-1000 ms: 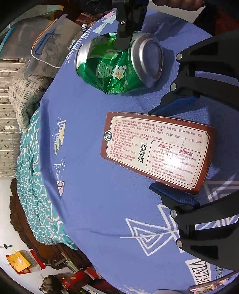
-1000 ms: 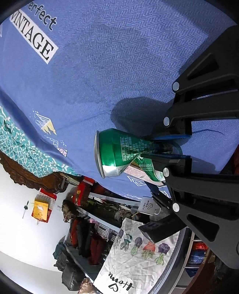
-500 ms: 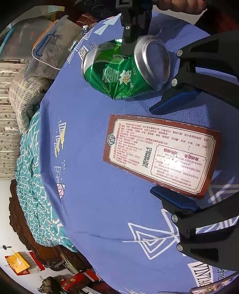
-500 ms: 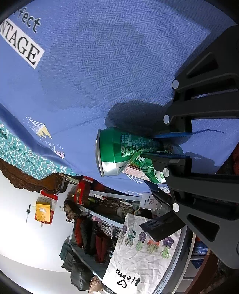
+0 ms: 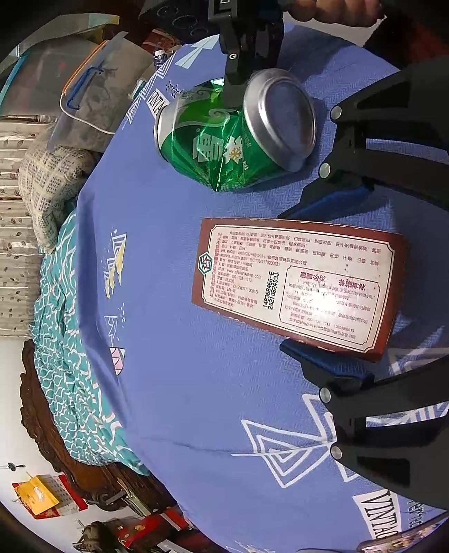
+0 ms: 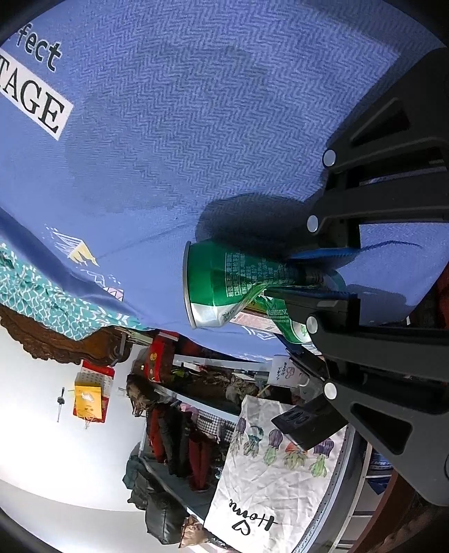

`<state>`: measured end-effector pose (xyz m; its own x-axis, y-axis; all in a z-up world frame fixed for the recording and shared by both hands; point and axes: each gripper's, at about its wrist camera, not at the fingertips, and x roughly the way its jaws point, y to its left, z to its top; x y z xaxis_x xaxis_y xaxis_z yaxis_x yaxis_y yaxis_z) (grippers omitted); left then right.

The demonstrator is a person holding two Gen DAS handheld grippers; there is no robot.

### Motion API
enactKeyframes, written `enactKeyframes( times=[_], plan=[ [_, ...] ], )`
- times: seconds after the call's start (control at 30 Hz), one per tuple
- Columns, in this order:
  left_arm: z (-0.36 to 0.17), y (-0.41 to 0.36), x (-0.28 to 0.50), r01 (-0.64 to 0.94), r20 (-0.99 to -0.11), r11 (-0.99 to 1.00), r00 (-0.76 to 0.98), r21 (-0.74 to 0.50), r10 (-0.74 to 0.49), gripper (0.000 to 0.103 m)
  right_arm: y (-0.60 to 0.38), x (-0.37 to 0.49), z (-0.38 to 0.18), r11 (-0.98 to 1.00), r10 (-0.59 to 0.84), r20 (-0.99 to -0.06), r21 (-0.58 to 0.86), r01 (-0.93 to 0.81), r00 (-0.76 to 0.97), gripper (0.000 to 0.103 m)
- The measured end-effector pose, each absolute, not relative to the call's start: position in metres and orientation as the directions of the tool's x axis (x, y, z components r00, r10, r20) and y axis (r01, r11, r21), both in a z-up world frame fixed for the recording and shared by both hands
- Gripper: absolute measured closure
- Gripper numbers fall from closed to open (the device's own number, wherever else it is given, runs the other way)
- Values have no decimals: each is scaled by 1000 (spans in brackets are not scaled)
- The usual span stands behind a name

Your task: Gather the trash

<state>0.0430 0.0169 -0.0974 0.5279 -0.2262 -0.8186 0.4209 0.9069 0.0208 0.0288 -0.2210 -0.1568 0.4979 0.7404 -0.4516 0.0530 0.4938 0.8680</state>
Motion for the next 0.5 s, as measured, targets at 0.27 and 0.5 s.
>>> enactKeyframes(
  times=[0.27,0.5],
  plan=[
    [-97,16,41,437,-815,899,527,19,-239,43,-223,27,-156,501,727,-456,863,58,513,72],
    [-97,18,41,441,-816,897,522,10,-247,43,-213,24,-141,575,700,-490,818,-3,520,54]
  ],
)
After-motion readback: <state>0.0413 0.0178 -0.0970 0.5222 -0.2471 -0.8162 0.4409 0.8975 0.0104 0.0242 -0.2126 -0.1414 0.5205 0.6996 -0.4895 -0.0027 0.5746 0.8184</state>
